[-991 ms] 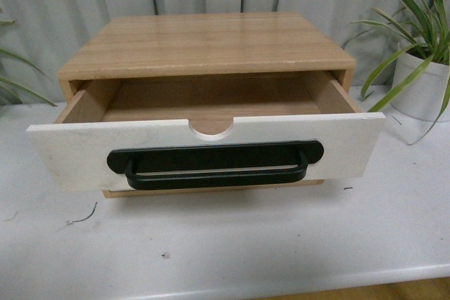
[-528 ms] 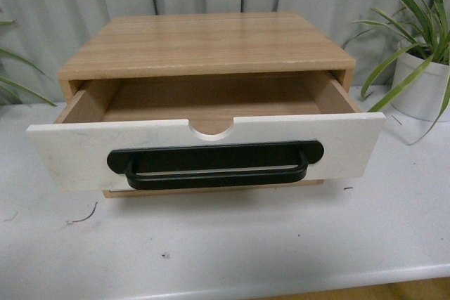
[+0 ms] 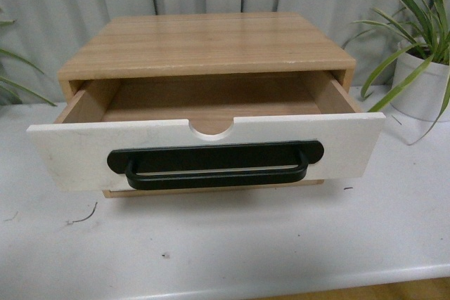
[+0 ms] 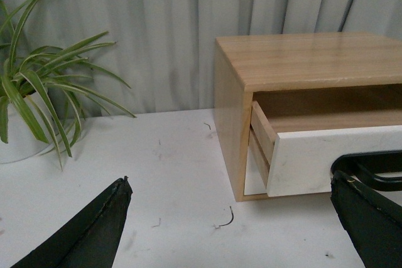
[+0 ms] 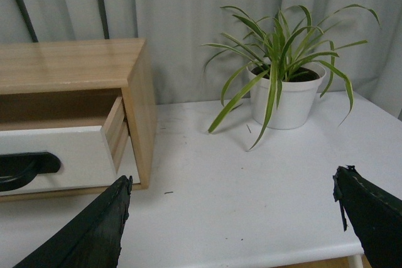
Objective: Close drawer sideways
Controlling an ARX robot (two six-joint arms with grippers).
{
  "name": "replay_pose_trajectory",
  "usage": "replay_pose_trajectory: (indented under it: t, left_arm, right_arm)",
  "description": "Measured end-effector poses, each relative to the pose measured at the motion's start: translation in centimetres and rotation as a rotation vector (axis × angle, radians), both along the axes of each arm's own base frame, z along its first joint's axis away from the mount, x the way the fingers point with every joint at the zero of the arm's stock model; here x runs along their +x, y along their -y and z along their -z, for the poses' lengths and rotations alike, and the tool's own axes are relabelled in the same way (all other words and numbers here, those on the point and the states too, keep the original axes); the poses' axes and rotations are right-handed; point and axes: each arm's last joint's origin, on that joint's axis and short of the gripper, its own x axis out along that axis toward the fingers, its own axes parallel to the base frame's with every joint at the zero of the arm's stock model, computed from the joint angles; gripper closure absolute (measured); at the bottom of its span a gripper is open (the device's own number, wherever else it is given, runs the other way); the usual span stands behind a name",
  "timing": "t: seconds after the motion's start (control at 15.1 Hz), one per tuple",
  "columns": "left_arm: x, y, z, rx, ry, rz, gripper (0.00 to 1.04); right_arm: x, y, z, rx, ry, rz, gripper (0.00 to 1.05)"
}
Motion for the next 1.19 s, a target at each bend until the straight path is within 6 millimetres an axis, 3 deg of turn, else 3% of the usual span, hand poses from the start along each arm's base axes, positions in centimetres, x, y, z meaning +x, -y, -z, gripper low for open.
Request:
replay_pose_trajectory:
  t: [0.86,0.99,1.06,1.19]
  left_arm:
    - [0.0,0.0,0.0,0.0,0.0,0.0,0.07]
    - [0.2,0.5,-0.2,-0.017,0.005,-0.023,0.07]
    - [0.6,1.4,0.2,0.033,-0.046,0.08,0.07]
    - [0.9,3.1,1.2,0.212,-0.145,0.297,0.07]
  right_arm:
    - [0.0,0.0,0.0,0.0,0.0,0.0,0.06]
    - [0.6,-0.6,0.0,0.15,-0.127,0.167,0.06]
    - [1.4,-0.5,-1.1,0.217,-0.139,0.181,0.06]
    - [3.0,-1.3,-2.9,0.139,-0.28,0.029,0.06]
